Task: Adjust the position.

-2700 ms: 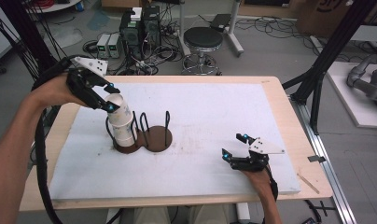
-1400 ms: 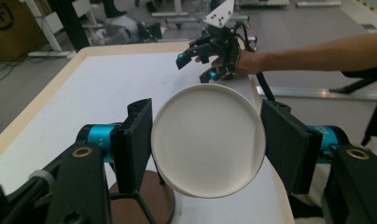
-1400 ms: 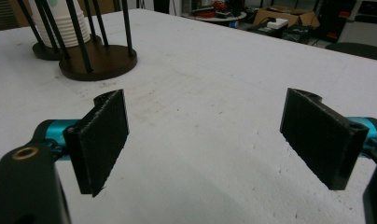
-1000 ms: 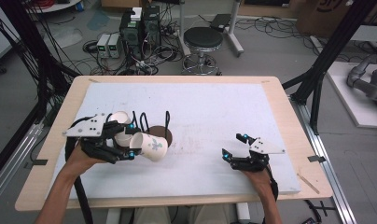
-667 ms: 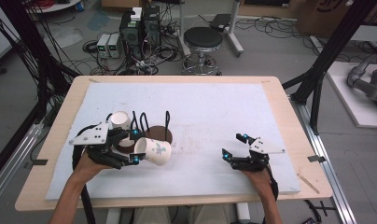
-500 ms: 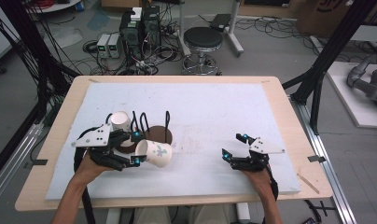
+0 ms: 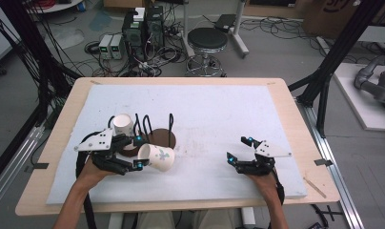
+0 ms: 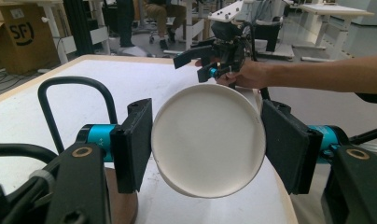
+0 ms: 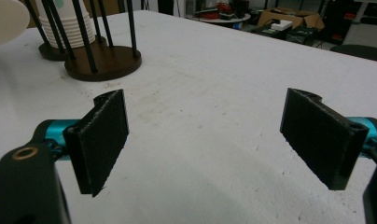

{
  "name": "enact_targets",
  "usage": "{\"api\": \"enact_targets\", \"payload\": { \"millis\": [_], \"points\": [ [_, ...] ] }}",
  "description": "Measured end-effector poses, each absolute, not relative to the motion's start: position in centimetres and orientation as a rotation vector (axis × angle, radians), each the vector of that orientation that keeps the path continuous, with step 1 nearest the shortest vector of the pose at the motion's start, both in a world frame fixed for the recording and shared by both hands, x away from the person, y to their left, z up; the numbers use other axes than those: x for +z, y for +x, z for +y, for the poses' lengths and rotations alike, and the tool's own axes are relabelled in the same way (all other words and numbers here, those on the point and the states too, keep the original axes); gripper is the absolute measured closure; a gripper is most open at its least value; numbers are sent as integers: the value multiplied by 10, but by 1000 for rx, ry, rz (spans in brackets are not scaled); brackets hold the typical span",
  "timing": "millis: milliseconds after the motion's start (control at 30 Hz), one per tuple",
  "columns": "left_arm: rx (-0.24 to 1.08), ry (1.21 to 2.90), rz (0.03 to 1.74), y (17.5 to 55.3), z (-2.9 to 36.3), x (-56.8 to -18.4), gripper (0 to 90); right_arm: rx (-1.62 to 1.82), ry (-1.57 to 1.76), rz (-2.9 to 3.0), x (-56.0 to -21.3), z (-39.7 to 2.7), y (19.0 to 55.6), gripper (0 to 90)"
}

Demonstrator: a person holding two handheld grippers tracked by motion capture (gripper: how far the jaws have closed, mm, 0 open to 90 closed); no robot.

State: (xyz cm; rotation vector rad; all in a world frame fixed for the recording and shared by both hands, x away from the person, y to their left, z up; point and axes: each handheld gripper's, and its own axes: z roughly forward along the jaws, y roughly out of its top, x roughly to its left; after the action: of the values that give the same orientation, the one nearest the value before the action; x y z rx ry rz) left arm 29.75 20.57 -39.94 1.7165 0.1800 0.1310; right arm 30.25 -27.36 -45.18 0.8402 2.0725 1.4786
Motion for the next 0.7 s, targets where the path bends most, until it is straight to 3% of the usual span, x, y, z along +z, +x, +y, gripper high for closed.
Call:
{"api": "enact_targets", "payload": {
  "millis": [700],
  "points": [
    [110, 1683, 188, 300, 203, -401, 365, 1573, 763, 2154, -438, -272, 305, 157]
  ]
}}
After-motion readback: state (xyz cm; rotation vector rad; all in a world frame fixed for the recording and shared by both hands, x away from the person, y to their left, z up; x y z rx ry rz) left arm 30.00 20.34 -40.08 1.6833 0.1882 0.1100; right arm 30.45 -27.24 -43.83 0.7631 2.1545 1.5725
